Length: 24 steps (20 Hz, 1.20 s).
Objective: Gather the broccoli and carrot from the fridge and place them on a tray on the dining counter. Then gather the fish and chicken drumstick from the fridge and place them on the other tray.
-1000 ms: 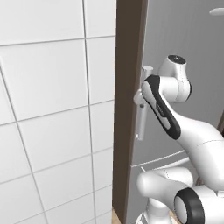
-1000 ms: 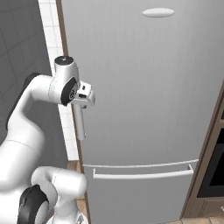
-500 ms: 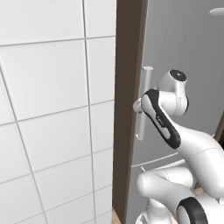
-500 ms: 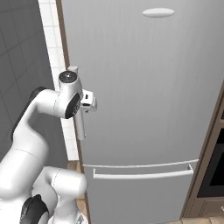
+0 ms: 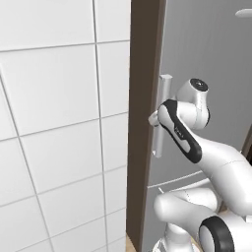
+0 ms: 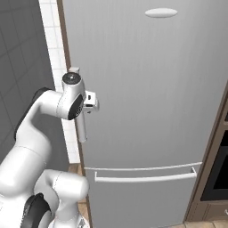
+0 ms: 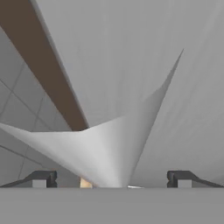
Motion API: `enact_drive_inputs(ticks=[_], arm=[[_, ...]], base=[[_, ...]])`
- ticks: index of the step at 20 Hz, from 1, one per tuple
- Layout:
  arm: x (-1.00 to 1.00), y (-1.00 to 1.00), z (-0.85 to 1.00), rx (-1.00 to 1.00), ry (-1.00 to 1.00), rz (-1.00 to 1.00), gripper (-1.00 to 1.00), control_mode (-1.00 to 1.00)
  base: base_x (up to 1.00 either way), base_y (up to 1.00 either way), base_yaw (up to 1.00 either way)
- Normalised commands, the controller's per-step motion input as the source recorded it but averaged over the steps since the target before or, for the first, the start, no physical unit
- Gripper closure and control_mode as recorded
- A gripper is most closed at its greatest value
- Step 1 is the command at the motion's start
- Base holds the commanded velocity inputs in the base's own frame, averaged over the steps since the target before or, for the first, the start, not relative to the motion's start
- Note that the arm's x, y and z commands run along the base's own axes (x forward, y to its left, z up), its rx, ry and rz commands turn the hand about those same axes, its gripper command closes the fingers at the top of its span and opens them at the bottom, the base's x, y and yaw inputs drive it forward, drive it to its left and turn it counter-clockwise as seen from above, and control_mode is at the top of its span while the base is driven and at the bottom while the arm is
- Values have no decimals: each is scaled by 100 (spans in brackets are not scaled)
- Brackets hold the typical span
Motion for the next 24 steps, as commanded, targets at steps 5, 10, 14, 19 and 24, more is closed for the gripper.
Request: enact_drive_inputs(ticks=[5, 10, 14, 19, 24], arm=[[32, 18, -14, 0, -6, 1, -100, -100], [13, 23, -18, 0, -18, 5, -100, -100], [31, 22, -14, 0, -11, 2, -100, -100], [48, 12, -12, 0, -9, 0, -100, -100], [53, 13, -16, 0, -7, 0, -100, -100]], base=[[0, 0, 0], [0, 0, 0], [0, 0, 0], [0, 0, 0], [0, 0, 0]])
